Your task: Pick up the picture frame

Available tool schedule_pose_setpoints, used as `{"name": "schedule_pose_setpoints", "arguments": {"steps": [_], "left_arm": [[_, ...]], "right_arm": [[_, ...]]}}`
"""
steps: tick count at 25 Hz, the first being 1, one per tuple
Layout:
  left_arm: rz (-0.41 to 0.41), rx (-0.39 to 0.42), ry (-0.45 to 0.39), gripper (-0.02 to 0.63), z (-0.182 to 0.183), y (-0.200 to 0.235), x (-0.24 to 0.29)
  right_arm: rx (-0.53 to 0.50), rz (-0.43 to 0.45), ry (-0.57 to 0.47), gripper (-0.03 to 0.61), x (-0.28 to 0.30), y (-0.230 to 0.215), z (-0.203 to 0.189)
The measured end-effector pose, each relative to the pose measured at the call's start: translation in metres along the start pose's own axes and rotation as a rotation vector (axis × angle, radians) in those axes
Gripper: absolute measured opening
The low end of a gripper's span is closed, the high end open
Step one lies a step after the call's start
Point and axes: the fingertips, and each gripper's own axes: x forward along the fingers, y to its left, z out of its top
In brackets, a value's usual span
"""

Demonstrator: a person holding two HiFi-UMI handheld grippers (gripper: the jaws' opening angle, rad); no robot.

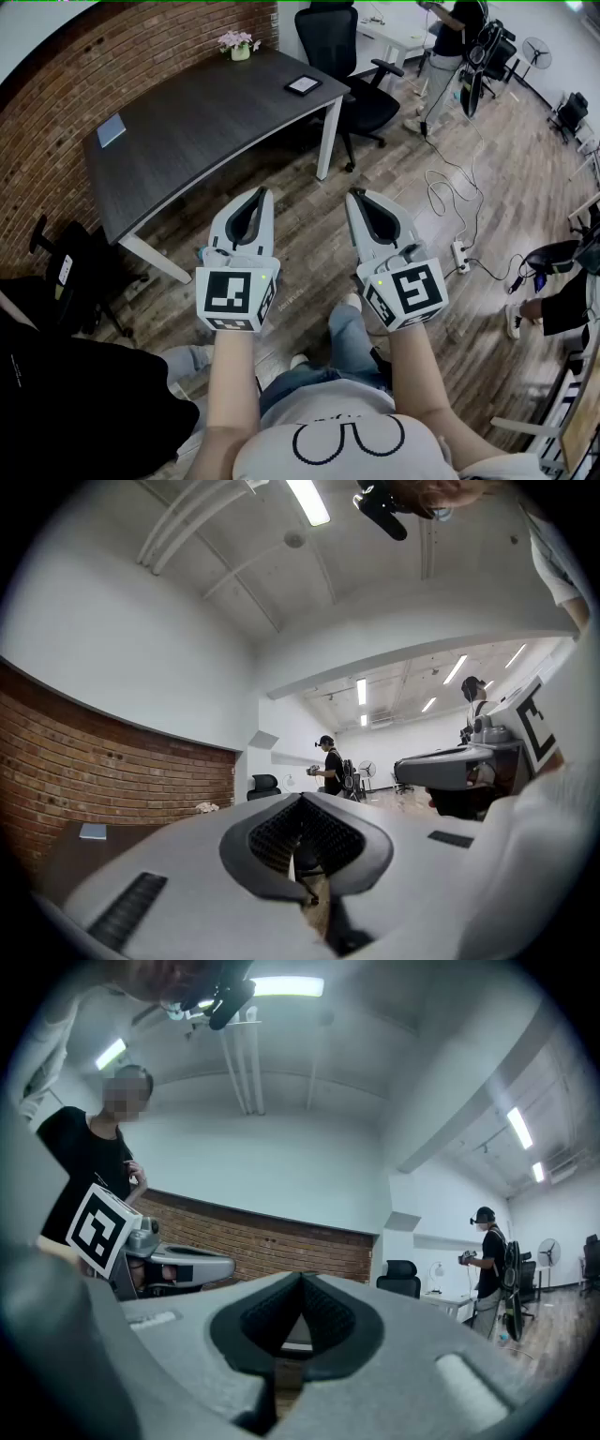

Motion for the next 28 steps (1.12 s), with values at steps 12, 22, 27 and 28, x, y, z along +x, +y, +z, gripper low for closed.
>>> {"name": "schedule_pose_setpoints", "arguments": {"steps": [12, 22, 27, 28], "left_arm": [[0.03, 0.016, 0.024, -0.002, -0.026, 0.021, 0.106], [0.093, 0.005, 0.034, -0.002, -0.042, 0.029, 0.268], [0.138, 0.01, 0.035, -0.002, -0.054, 0.035, 0.336], [0.144, 0.01, 0.04, -0.002, -0.057, 0.036, 0.347]], "right_arm": [[0.02, 0.038, -0.04, -0.005, 0.077, -0.076, -0.029], [0.037, 0.11, -0.031, -0.005, 0.18, -0.206, -0.058], [0.05, 0.146, -0.027, -0.005, 0.224, -0.264, -0.079], [0.055, 0.151, -0.024, -0.005, 0.231, -0.274, -0.083]]}}
